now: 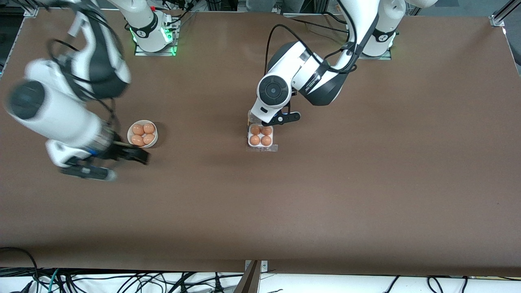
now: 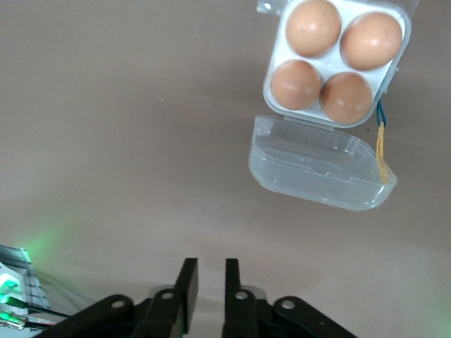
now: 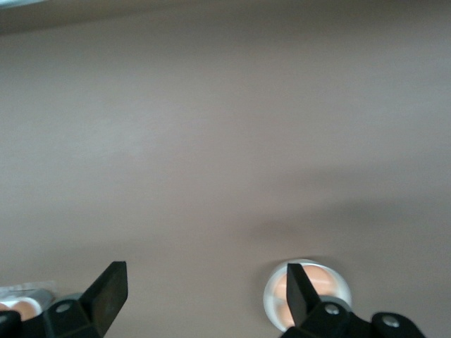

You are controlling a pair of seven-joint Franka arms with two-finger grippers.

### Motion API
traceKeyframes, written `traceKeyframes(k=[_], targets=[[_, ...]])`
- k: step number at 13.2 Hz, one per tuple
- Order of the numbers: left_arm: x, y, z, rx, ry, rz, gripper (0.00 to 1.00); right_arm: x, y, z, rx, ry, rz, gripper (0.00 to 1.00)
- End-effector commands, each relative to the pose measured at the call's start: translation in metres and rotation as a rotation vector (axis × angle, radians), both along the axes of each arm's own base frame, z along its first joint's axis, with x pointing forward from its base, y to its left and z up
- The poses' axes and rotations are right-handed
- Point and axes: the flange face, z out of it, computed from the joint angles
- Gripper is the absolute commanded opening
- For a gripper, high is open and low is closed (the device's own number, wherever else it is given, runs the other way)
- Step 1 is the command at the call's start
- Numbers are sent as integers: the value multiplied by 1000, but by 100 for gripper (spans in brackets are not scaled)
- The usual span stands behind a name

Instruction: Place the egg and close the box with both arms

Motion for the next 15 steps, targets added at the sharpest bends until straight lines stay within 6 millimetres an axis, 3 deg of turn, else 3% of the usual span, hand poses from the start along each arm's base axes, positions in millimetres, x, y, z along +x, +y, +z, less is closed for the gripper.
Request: traceKeyframes(k=[1, 3, 5, 8, 11, 13, 15], targets=[[-1, -15, -22, -9, 41, 21, 20, -47, -70, 54, -20, 19, -67, 100], [-6, -25, -34, -12, 31, 21, 21, -65, -108, 83, -15, 77, -69, 100], [-9, -30, -43, -11, 30, 24, 21, -81, -123, 108, -9, 123, -46, 100], [-3, -33, -53, -27, -3, 41, 21, -89, -129, 107, -10, 192, -25, 100], [23, -30, -48, -75, -119, 101, 22, -78, -132, 108, -9, 115, -28, 100], [52, -19, -38, -111, -235, 149, 26, -76, -127, 104, -10, 107, -20, 100], [65, -12, -18, -121, -273, 154, 30, -72, -127, 98, -11, 97, -19, 100]])
